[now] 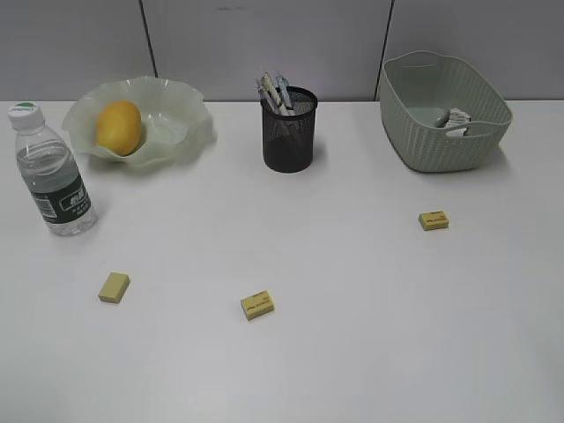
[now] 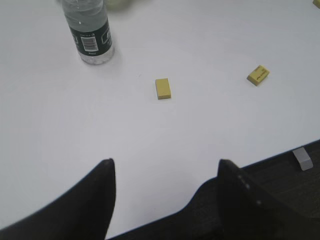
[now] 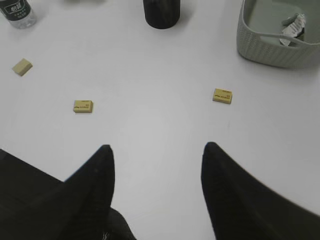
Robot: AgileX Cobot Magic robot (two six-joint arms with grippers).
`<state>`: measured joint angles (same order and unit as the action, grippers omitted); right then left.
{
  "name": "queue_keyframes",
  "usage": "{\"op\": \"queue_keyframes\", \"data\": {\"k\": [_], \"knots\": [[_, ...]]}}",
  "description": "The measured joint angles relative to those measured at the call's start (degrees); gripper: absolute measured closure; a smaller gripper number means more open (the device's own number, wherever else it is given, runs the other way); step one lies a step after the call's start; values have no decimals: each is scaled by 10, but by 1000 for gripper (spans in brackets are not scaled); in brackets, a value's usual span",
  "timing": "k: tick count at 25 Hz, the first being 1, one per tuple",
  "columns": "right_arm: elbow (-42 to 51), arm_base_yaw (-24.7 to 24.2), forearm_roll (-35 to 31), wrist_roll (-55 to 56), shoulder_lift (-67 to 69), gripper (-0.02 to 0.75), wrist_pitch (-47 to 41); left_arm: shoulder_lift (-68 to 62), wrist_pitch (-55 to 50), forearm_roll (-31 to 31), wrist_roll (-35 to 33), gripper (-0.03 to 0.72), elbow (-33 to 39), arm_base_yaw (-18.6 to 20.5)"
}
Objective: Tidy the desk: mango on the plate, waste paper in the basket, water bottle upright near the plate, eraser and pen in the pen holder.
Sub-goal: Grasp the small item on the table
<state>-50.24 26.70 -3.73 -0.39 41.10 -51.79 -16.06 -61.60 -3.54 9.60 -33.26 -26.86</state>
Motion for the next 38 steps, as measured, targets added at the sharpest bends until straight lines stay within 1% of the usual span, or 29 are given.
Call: {"op": "queue_keyframes", "data": {"k": [5,10,13,17,21,25,27,30,34,38], "knots": [[91,0,0,-1,-139,291,-7,0,13,0,0,207,0,0],[126,0,0,-1,-250,291,-44,-1,63,1,0,207,0,0],[128,0,0,-1,-283,291,-72,-7,101,1,0,207,0,0],[142,0,1,-1,-291,291,-102,-44,155,1,0,207,0,0],[175,0,0,4,-291,291,-110,-125,200,1,0,207,-1,0],[186,0,0,9,-291,291,-110,-245,210,1,0,207,-25,0],[186,0,0,9,-291,291,-110,-329,205,1,0,207,-51,0],[186,0,0,10,-291,291,-110,-420,172,1,0,207,-101,0],[186,0,0,10,-291,291,-110,-537,120,0,0,207,-174,0],[186,0,0,10,-291,291,-110,-628,97,0,0,207,-226,0]]}}
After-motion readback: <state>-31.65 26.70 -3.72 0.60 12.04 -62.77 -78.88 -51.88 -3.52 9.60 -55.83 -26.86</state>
